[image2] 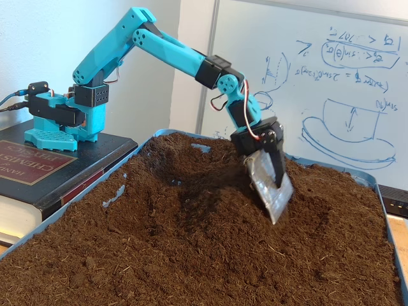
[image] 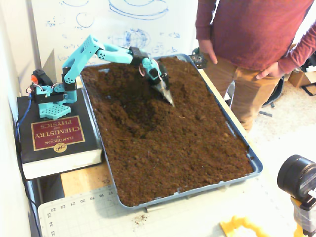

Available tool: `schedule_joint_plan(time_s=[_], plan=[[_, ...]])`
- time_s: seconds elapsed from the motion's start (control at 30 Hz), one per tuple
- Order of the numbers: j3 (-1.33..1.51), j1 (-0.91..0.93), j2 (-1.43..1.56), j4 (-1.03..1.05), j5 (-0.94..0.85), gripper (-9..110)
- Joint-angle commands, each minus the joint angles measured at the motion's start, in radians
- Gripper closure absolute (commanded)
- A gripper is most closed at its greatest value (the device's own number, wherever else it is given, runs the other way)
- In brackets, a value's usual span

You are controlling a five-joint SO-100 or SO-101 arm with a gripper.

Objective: Build a berm.

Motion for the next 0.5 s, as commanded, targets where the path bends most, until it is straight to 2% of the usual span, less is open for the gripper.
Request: schedule_joint_plan(time_s=[0.0,0.2,0.47], plan=[[-0.190,-0.089,0.071,-0.005,0.087,101],[-0.413,-0.184,-0.089,-0.017,0.094,101],[-0.778,-0.213,-0.388,-0.018,0.091,101]])
